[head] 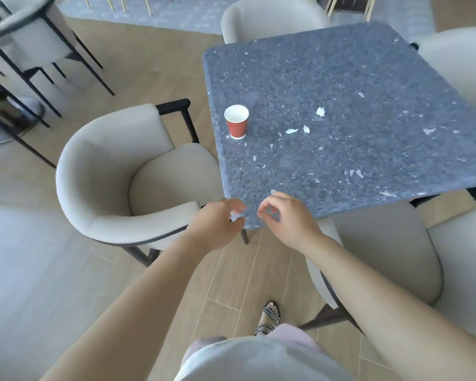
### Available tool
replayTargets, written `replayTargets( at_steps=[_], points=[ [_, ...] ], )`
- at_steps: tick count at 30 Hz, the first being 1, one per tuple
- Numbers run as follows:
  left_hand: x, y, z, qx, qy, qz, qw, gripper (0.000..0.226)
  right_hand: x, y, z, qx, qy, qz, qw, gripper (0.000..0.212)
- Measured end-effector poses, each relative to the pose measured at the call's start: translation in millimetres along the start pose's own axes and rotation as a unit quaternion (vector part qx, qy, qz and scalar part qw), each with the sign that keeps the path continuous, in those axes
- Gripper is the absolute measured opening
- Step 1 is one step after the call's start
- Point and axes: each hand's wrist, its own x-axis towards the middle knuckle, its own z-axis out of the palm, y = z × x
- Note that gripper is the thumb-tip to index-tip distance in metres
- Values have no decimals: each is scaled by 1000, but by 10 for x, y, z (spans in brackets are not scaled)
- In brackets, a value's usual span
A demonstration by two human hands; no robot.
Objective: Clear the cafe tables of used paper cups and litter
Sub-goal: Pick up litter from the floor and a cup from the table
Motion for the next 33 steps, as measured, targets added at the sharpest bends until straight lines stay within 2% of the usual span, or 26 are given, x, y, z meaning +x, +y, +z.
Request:
replayTargets(
  at_steps=[8, 15, 25, 30, 33],
  points=[
    [685, 71, -76, 19, -9, -21, 1000, 27, 505, 332, -165, 18, 17, 9, 1000, 6],
    [1439, -116, -350, 26, -29, 4, 999, 25, 1168, 499, -294, 6, 29, 32, 999, 3],
    [2634, -473, -927, 73, 50, 25, 996, 34, 2436, 306, -322, -5, 60, 63, 996, 3],
    [3064, -700, -1010, 136, 4, 3, 991, 50, 2759, 302, -265, -19, 72, 92, 993, 3],
    [3201, -754, -975, 142, -41, 2, 989, 40, 2866, 324, -221, -27, 72, 116, 990, 3]
  ],
)
